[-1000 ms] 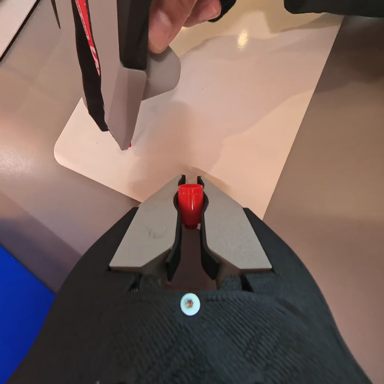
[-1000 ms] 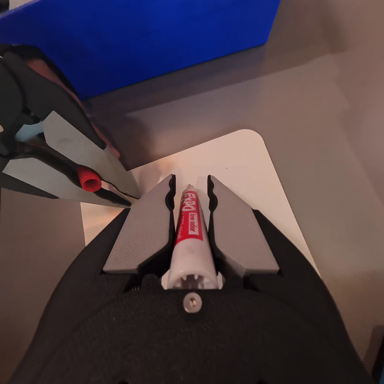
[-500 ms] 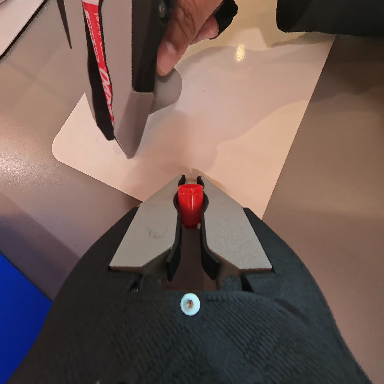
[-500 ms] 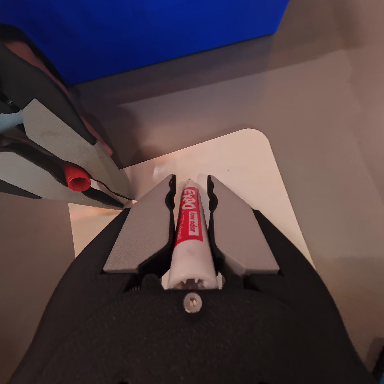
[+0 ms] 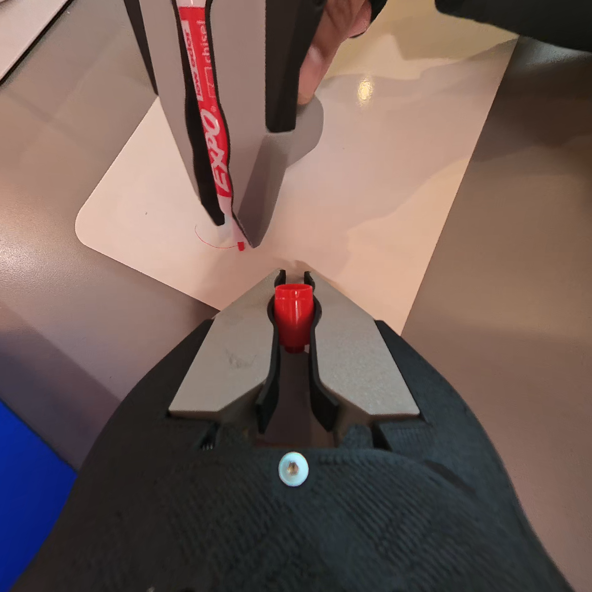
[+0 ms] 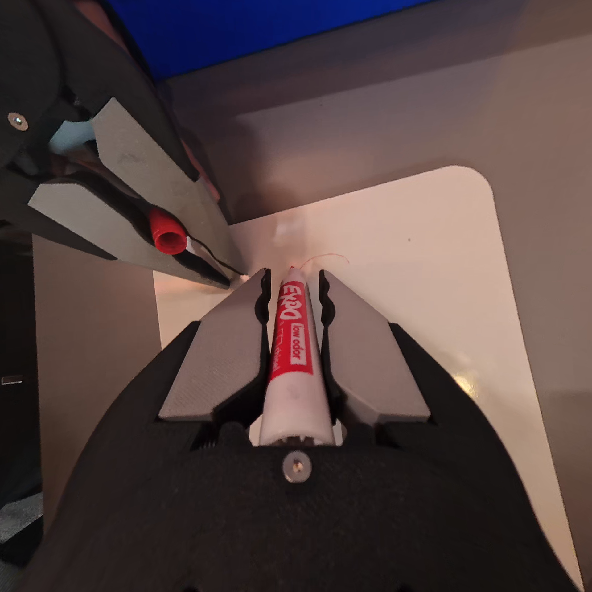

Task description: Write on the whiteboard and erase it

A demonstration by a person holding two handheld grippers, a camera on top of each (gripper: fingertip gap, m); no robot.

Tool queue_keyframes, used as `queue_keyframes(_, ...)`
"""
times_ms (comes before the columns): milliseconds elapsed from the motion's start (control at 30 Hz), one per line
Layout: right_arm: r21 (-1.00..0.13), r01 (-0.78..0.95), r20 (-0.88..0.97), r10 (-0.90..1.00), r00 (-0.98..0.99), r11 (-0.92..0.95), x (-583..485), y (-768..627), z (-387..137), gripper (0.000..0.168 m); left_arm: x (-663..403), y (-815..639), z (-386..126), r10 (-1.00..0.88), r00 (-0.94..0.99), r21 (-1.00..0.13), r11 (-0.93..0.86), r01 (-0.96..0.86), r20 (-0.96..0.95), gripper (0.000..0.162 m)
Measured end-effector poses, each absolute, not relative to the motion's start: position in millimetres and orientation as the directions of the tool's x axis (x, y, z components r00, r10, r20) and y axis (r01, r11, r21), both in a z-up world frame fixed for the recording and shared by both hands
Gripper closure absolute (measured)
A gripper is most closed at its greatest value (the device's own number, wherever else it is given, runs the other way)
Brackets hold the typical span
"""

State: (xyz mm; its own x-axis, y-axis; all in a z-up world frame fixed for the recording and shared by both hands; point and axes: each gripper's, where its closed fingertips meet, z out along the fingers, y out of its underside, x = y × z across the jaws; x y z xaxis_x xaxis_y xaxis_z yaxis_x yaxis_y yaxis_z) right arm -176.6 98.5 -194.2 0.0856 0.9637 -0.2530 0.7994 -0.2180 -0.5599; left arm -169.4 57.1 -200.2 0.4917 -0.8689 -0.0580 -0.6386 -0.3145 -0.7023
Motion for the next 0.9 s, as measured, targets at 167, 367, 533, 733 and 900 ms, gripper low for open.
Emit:
queue_keyframes(167, -0.502, 0.828, -0.280, 0.953, 0.116, -0.248, -160, 97, -195, 0.141, -169, 57, -200, -0.869, 0.491, -0.703, -0.312, -0.638, -0.060, 0.152)
queue_keyframes(367, -0.500, 0.807, -0.220, 0.947, 0.232, -0.314, -150, 124, -196, 0.141, -168, 56, -200, -0.870, 0.490, -0.705, -0.311, -0.637, -0.059, 0.152)
queue_keyframes(533, -0.541, 0.782, -0.177, 0.951, 0.253, -0.309, -162, 137, -197, 0.141, -168, 56, -200, -0.869, 0.490, -0.705, -0.311, -0.637, -0.059, 0.152)
queue_keyframes(733, -0.559, 0.779, -0.182, 0.958, 0.219, -0.285, -173, 131, -198, 0.140, -168, 56, -200, -0.870, 0.489, -0.706, -0.308, -0.638, -0.063, 0.152)
queue_keyframes(900, -0.588, 0.757, -0.194, 0.958, 0.212, -0.286, -173, 129, -187, 0.140, -168, 56, -200, -0.870, 0.489, -0.708, -0.308, -0.636, -0.061, 0.152)
